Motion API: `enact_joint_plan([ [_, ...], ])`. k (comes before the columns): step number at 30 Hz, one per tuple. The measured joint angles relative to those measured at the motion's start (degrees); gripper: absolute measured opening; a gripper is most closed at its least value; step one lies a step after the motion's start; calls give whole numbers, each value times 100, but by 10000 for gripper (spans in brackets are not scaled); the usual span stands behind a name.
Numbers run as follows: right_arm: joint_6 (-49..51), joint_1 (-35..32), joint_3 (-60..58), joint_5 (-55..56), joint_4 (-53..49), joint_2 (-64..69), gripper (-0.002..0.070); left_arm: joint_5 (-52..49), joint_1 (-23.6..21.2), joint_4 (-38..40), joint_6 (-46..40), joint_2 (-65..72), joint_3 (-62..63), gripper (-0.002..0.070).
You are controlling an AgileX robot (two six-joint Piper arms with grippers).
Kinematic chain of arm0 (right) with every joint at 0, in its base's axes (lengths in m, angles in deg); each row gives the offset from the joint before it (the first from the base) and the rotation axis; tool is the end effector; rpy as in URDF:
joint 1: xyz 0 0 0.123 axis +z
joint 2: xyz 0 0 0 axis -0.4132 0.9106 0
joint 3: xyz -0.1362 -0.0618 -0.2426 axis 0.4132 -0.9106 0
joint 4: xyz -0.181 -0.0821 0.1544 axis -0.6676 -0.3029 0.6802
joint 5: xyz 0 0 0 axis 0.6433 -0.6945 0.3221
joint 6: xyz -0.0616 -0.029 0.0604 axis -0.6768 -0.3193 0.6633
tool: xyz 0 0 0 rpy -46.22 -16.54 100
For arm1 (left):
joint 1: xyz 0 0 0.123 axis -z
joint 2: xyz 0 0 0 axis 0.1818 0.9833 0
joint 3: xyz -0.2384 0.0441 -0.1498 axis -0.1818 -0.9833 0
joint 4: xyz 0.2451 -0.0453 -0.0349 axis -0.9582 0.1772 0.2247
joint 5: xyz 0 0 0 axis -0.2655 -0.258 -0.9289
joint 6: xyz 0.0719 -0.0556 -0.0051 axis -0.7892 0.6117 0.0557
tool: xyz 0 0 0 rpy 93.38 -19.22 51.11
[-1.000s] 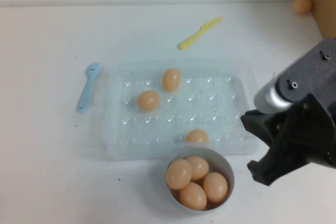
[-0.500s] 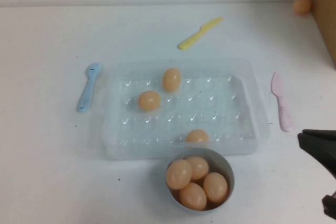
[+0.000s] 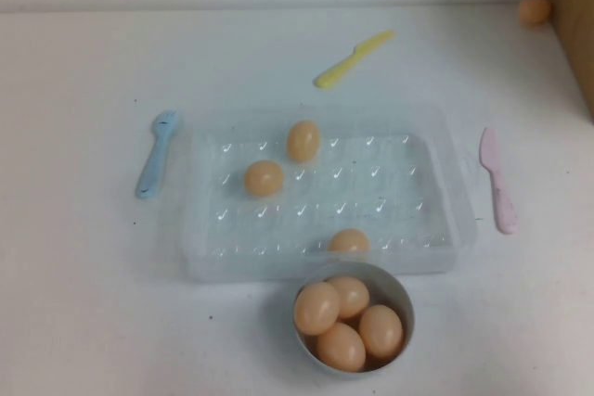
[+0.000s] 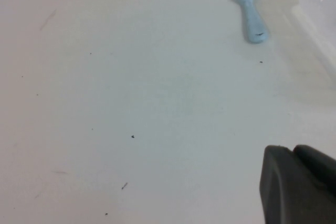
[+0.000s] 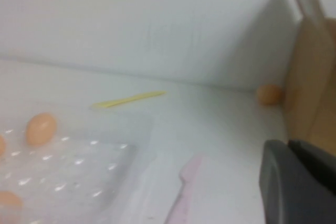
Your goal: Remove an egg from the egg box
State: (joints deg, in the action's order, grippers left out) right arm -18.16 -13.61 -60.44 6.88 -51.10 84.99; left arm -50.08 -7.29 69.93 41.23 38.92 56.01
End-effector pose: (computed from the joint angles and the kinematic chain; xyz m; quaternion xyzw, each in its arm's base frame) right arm 0.0848 0.0219 0.2352 -0.0934 0.7054 0.0829 0.6977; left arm 0.0527 -0.0014 0.1716 0.0307 0.8045 -0.0005 0.5931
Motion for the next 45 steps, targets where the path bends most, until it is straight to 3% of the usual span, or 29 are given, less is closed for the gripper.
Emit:
enact_joint_plan([
  [5, 0, -1075, -476, 101, -126, -1088, -18, 0, 0, 0, 0, 0, 0, -4],
  [8, 0, -1369, -527, 113, -126, -1452, -18, 0, 0, 0, 0, 0, 0, -4],
  [16, -109, -1401, -656, 172, 15, -1520, -18, 0, 0, 0, 0, 0, 0, -4],
  [21, -1998, -1401, -706, -73, 1756, -1520, -18, 0, 0, 0, 0, 0, 0, -4],
  [25, -2665, -1401, -706, -531, 2660, -1520, -18, 0, 0, 0, 0, 0, 0, -4],
  [35, -2819, -1385, -706, -2743, 3194, -1925, -18, 0, 0, 0, 0, 0, 0, -4],
  [45, -2819, -1226, -706, -2916, 3301, -1929, -18, 0, 0, 0, 0, 0, 0, -4],
])
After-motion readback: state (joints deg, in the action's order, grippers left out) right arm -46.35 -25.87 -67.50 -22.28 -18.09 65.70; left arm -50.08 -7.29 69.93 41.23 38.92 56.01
